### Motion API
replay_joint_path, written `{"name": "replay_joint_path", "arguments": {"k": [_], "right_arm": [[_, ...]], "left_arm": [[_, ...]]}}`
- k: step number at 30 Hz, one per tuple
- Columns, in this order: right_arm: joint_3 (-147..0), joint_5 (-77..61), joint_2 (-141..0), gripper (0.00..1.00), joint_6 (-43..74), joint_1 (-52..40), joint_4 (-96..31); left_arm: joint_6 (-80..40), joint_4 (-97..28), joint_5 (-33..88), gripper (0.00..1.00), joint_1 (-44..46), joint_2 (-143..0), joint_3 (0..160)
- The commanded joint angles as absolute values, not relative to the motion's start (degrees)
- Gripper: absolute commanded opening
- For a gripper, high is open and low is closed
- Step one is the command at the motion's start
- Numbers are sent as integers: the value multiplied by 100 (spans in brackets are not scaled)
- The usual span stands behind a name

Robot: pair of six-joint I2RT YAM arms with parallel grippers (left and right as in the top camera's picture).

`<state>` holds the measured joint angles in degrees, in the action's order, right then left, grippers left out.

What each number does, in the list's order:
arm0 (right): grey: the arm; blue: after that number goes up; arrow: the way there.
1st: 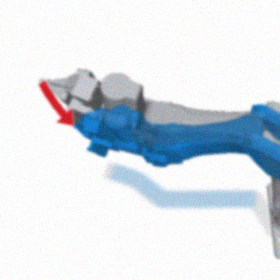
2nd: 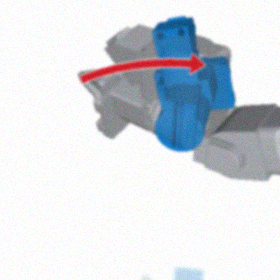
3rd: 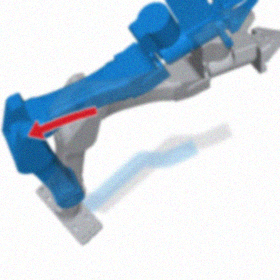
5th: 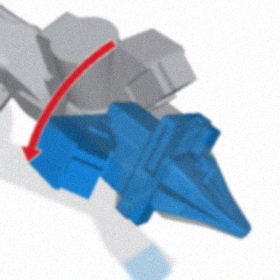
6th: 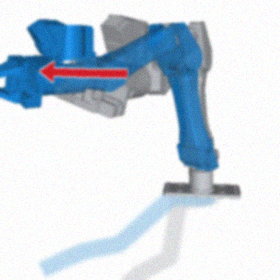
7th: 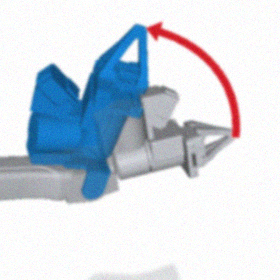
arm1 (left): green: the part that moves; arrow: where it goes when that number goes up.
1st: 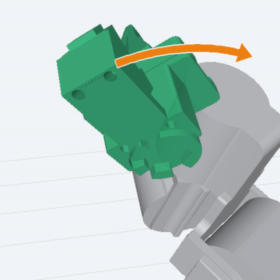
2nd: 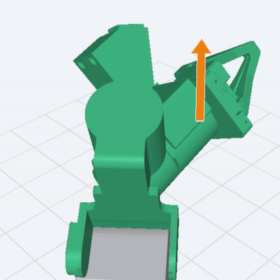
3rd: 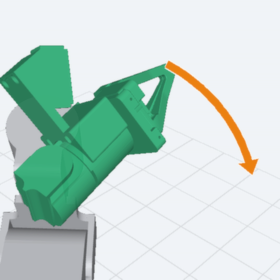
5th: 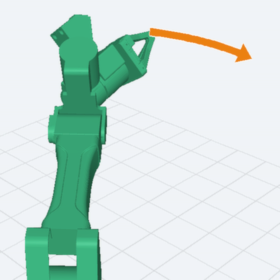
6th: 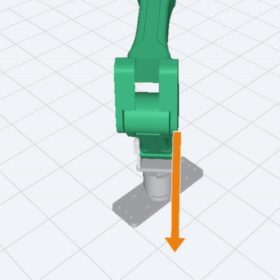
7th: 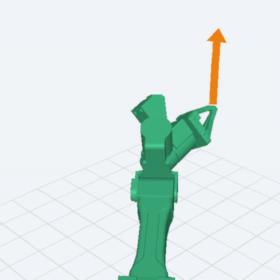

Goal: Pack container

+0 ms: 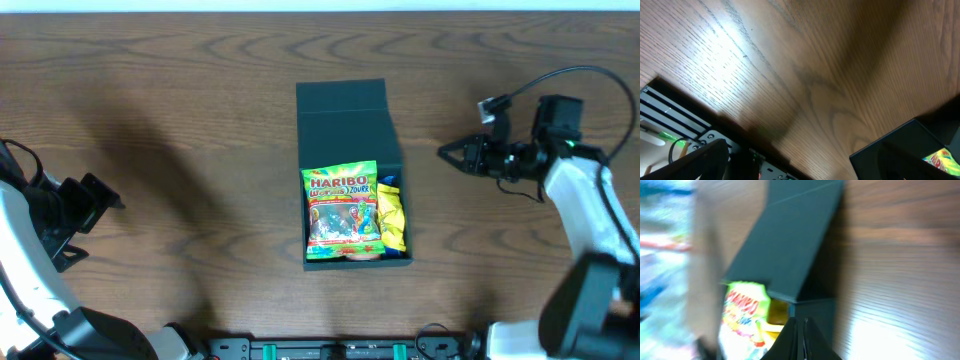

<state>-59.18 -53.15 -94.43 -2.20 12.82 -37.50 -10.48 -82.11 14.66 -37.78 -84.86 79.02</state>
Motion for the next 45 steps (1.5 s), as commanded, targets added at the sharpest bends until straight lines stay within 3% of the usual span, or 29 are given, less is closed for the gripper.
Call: {"name": "replay_joint_path", "arguments": {"k": [1, 5, 10, 19, 24, 36, 45], "right_arm": [[-6193, -6971, -10256, 7, -1083, 1227, -3765], [-6624, -6954, -11113, 4, -937, 1076, -3782], [-7306, -6919, -11904, 2, 172, 1160, -3533], [-7614, -6622, -12455, 1, 1319, 1107, -2978], [-7614, -6442, -12693, 2, 1391, 952, -2875], [-7614, -6305, -13303, 2, 2665, 283, -1332], [-7614, -7406, -13461, 2, 3457, 93, -21]], "left_arm": [[-1048, -8224, 1441, 95, -3800, -8466, 7966], [-1048, -8224, 1441, 95, -3800, -8466, 7966], [-1048, -8224, 1444, 95, -3800, -8466, 7966], [-1048, -8226, 1441, 95, -3800, -8466, 7966], [-1048, -8226, 1444, 95, -3800, -8466, 7966], [-1048, -8224, 1441, 95, -3800, -8466, 7966], [-1048, -8224, 1441, 95, -3800, -8466, 7966]]}}
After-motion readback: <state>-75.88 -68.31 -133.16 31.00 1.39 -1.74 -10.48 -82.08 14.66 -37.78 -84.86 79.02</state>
